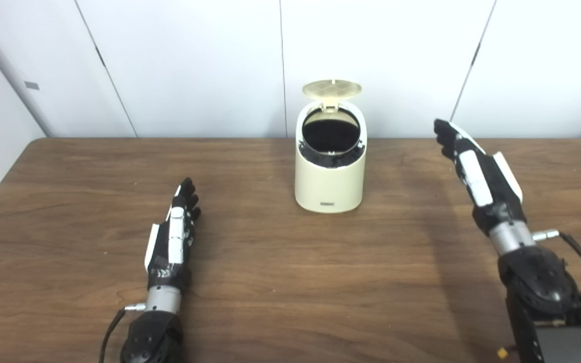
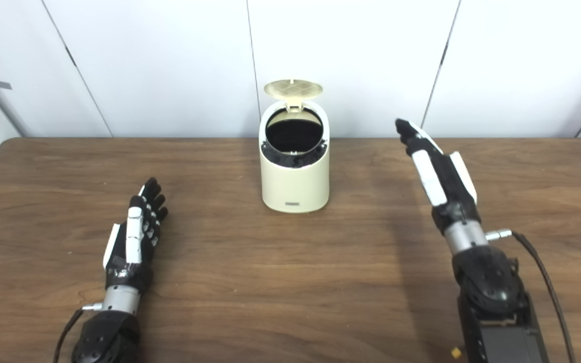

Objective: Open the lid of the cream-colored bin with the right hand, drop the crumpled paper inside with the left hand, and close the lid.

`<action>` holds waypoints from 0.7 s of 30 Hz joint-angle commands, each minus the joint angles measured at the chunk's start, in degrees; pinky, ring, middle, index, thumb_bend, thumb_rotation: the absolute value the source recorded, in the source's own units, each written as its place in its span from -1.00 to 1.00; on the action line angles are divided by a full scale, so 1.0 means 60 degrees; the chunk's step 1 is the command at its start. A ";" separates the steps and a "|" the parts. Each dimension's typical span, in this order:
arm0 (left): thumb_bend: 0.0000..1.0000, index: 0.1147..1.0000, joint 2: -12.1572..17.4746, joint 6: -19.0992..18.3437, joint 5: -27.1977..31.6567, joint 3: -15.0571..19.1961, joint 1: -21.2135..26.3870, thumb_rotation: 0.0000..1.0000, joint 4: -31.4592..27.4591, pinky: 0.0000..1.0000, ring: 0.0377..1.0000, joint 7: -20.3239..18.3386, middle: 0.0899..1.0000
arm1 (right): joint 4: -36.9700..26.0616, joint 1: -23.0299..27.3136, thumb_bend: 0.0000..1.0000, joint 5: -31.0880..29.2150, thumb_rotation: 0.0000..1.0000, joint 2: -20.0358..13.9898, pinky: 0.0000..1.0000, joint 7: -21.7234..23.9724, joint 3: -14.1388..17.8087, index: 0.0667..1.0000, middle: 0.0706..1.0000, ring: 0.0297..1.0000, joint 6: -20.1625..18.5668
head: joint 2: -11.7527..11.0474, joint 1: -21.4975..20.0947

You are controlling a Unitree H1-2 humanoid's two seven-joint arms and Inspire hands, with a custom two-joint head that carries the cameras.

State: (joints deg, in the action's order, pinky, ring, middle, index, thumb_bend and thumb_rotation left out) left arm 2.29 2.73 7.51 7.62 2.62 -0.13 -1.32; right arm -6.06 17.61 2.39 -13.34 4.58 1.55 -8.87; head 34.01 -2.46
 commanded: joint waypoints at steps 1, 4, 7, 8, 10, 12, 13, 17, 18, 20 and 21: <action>0.00 1.00 -0.0044 0.0353 0.0058 -0.0041 -0.0114 1.00 0.0308 1.00 1.00 -0.0041 1.00 | -0.0361 0.0510 0.22 0.0182 1.00 -0.0193 0.89 0.0077 -0.0052 0.73 0.81 0.85 0.0084 | -0.0075 0.0023; 0.03 1.00 -0.0024 0.0378 0.0049 -0.0101 -0.0145 1.00 0.0354 1.00 1.00 -0.0106 1.00 | -0.0351 0.0807 0.16 0.0531 1.00 -0.0286 0.82 0.0094 -0.0185 0.74 0.81 0.83 0.0145 | -0.0133 -0.0013; 0.06 1.00 -0.0018 0.0312 -0.0013 -0.0160 -0.0189 1.00 0.0345 1.00 1.00 -0.0095 1.00 | -0.0324 0.1112 0.14 0.0701 1.00 -0.0328 0.80 0.0171 -0.0290 0.73 0.82 0.83 0.0218 | -0.0217 -0.0068; 0.07 1.00 -0.0032 0.0282 -0.0019 -0.0157 -0.0196 1.00 0.0335 1.00 1.00 -0.0062 1.00 | -0.0324 0.1218 0.13 0.0796 1.00 -0.0324 0.79 0.0165 -0.0329 0.73 0.82 0.82 0.0182 | -0.0217 -0.0068; 0.05 1.00 -0.0056 0.0269 0.0007 -0.0152 -0.0207 1.00 0.0331 1.00 1.00 -0.0046 1.00 | -0.0310 0.1483 0.14 0.1285 1.00 -0.0385 0.72 0.0130 -0.0523 0.72 0.79 0.79 0.0090 | -0.0294 -0.0154; 0.03 1.00 -0.0076 0.0262 0.0034 -0.0151 -0.0219 1.00 0.0319 1.00 1.00 -0.0043 1.00 | -0.0294 0.1700 0.14 0.1636 1.00 -0.0468 0.70 0.0183 -0.0692 0.73 0.79 0.79 0.0067 | -0.0287 -0.0161; 0.02 1.00 -0.0072 0.0288 0.0024 -0.0157 -0.0221 1.00 0.0351 1.00 1.00 -0.0049 1.00 | -0.0275 0.1812 0.12 0.1752 1.00 -0.0502 0.68 0.0221 -0.0764 0.73 0.79 0.78 0.0071 | -0.0320 -0.0172; 0.01 1.00 -0.0073 0.0459 0.0042 -0.0163 -0.0197 1.00 0.0547 1.00 1.00 -0.0089 1.00 | -0.0072 0.2200 0.05 0.2124 1.00 -0.0524 0.60 0.0248 -0.0963 0.69 0.76 0.75 0.0271 | -0.0391 -0.0144; 0.01 1.00 -0.0082 0.0501 0.0072 -0.0166 -0.0193 1.00 0.0587 1.00 1.00 -0.0111 1.00 | -0.0021 0.2317 0.04 0.2274 1.00 -0.0536 0.58 0.0264 -0.1032 0.69 0.76 0.75 0.0266 | -0.0415 -0.0149; 0.01 1.00 -0.0090 0.0477 0.0072 -0.0191 -0.0185 1.00 0.0598 1.00 1.00 -0.0122 1.00 | 0.0023 0.2491 0.06 0.2494 1.00 -0.0548 0.59 0.0311 -0.1118 0.69 0.75 0.73 0.0173 | -0.0415 -0.0142; 0.01 1.00 -0.0099 0.0458 0.0096 -0.0207 -0.0185 1.00 0.0592 1.00 1.00 -0.0145 1.00 | 0.0060 0.2607 0.06 0.2651 1.00 -0.0574 0.59 0.0332 -0.1179 0.70 0.75 0.73 0.0130 | -0.0400 -0.0154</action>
State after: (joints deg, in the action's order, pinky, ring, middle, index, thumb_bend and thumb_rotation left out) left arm 2.28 3.50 7.44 6.90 2.65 0.50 -1.49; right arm -5.09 29.79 17.12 -15.40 6.68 -5.55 -9.07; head 31.46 -3.25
